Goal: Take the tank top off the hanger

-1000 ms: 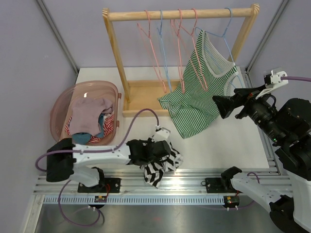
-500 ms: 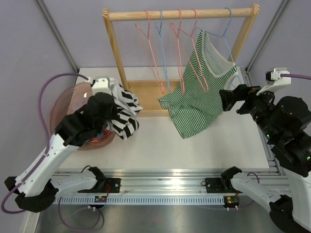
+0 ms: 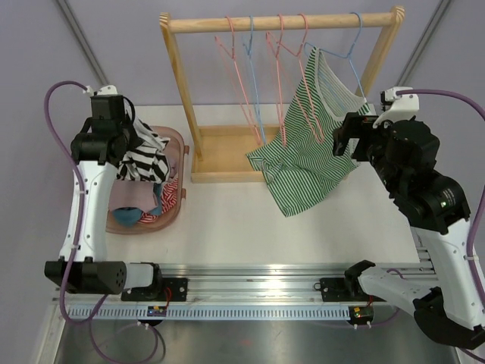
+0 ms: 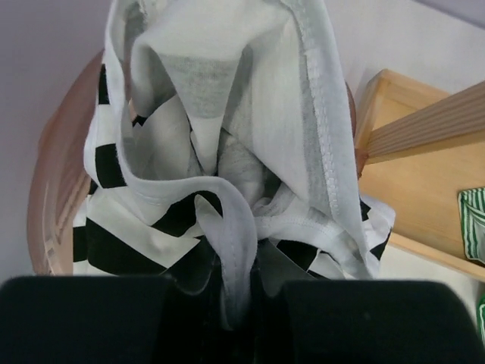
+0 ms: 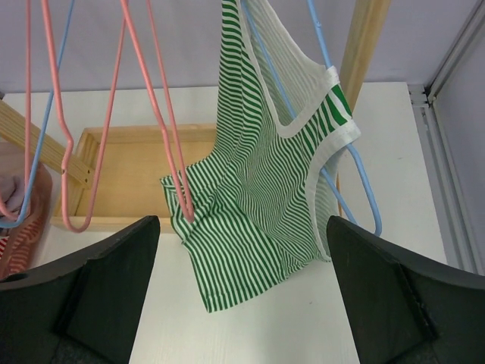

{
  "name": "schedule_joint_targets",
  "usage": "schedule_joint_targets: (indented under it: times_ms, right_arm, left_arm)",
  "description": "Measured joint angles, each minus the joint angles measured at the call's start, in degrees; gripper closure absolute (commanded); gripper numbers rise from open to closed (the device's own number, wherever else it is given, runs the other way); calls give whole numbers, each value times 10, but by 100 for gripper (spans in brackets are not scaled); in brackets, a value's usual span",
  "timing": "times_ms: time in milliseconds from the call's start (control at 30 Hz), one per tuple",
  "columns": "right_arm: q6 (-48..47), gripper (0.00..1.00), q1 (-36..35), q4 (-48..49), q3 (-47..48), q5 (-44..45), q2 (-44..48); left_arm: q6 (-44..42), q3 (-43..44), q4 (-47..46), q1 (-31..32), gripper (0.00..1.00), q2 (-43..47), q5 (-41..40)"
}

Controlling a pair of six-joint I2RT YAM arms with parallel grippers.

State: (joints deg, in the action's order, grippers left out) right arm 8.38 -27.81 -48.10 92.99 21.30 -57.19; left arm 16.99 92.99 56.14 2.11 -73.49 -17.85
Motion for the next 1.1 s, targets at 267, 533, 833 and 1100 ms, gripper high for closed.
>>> schedule_joint_targets:
  times_ms: [267,533,833,1100]
  right_arm:
    - [-14,1,0,-18,73,34,-58]
    - [-35,1,46,-46,223,34,-155]
    - [-52,1,137,-89,325,-34,-278]
    - [-84,25,173,-104,379,-131,-356]
  left_arm:
    - [-2,0,9,-70,1,-68,62]
    - [-3,-21,-3,-61,1,22,125]
    - [-10,-108,-27,32,1,192,185]
    - [-29,-154,-21,114,1,250,195]
